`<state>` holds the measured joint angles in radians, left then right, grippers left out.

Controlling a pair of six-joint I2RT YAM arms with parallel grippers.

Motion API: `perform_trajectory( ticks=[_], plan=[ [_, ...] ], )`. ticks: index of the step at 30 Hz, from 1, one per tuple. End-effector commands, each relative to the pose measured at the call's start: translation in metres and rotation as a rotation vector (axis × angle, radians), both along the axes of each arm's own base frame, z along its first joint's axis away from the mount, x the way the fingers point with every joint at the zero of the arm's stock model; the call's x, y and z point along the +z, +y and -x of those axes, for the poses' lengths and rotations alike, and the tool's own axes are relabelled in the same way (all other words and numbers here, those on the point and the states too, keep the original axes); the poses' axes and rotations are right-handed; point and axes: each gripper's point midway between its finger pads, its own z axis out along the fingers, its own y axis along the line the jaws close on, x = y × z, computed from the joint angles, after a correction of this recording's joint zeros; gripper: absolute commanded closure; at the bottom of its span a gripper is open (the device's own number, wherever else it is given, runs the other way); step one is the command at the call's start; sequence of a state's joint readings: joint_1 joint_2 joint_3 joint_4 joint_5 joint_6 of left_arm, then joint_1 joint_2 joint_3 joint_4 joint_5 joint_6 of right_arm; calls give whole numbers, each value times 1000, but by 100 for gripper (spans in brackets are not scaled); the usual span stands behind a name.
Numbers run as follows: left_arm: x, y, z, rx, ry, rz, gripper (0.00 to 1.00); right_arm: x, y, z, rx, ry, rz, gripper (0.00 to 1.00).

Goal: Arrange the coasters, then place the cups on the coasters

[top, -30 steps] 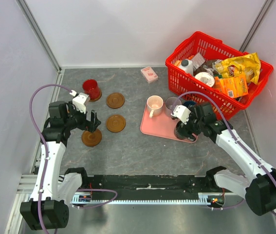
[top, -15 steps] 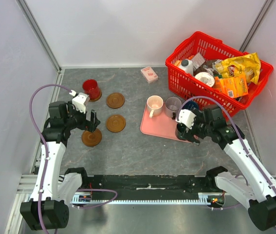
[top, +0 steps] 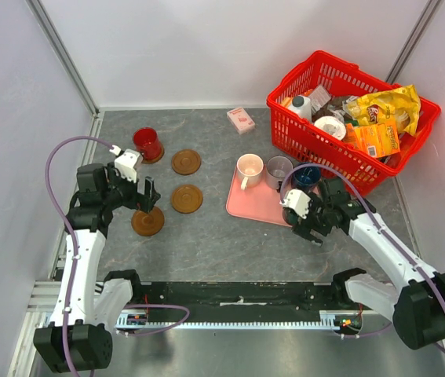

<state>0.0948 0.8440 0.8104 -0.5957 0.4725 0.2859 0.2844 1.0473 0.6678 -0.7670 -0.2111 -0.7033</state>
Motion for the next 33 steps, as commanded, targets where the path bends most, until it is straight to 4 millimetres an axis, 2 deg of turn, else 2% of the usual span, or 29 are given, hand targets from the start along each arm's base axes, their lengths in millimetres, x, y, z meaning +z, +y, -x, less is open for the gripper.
perform_trajectory(
  ticks=[1,7,9,14,18,25,33],
  plan=[
    [5,3,-5,6,-30,-9,0,2,10,-14,-14,-20,-57,6],
    [3,3,-6,4,-28,-8,0,3,28,-5,80,55,-125,9],
    [1,4,-6,14,-20,-13,0,3,30,-9,74,79,-131,11],
    [3,5,-7,12,-30,-10,0,-2,36,-29,-1,139,-127,28],
    [2,7,-6,22,-33,-15,0,2,48,-33,8,162,-157,33],
    [0,7,-7,21,-22,-10,0,18,75,-40,46,108,-190,34],
    [1,7,-7,23,-19,-7,0,12,119,-55,53,114,-175,33]
  ],
)
